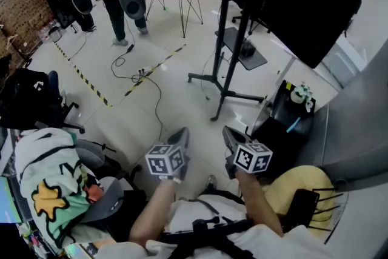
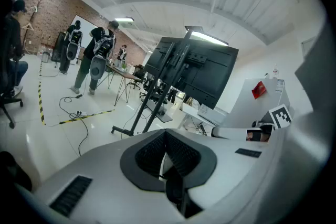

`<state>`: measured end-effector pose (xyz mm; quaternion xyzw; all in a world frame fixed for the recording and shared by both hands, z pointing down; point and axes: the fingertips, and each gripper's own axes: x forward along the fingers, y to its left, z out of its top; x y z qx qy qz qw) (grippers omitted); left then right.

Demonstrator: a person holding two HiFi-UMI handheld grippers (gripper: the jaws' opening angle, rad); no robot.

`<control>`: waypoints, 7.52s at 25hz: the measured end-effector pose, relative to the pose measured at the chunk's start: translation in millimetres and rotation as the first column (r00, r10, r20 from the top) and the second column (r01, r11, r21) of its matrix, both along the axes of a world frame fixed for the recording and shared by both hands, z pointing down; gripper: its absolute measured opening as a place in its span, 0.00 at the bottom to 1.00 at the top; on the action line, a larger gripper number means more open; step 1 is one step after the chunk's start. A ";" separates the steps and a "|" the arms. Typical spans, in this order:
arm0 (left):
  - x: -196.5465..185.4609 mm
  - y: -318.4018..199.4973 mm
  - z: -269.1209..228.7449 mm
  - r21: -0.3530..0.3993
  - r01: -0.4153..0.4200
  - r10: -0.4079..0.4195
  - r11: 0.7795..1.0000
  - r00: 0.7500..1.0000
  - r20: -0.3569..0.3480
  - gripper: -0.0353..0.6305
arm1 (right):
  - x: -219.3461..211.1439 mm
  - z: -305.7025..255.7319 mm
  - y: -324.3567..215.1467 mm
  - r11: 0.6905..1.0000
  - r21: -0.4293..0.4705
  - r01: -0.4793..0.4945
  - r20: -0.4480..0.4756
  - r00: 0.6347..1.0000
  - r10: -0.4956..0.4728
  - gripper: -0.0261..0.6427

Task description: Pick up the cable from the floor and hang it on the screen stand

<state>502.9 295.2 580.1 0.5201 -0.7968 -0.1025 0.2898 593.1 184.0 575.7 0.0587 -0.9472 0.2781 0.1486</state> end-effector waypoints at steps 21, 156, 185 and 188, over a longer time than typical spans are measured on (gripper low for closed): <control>-29.0 -52.7 16.7 -0.040 0.061 -0.061 0.997 0.998 -0.009 0.06 | -30.0 18.5 -68.8 0.998 -0.057 0.037 -0.004 0.999 -0.038 0.05; -633.0 -608.6 44.3 -0.117 -0.860 0.863 0.497 0.476 0.169 0.07 | -616.7 48.9 -386.8 0.663 -0.150 -0.734 -0.084 0.677 0.731 0.05; -571.2 -522.3 -227.0 0.084 -0.985 0.905 0.150 0.171 0.389 0.07 | -559.6 54.0 -336.9 0.454 -0.082 -0.887 -0.066 0.459 0.886 0.30; -581.0 -527.8 -246.3 0.112 -0.986 0.909 0.121 0.156 0.387 0.07 | -583.9 54.8 -343.8 0.475 -0.065 -0.878 -0.075 0.479 0.875 0.31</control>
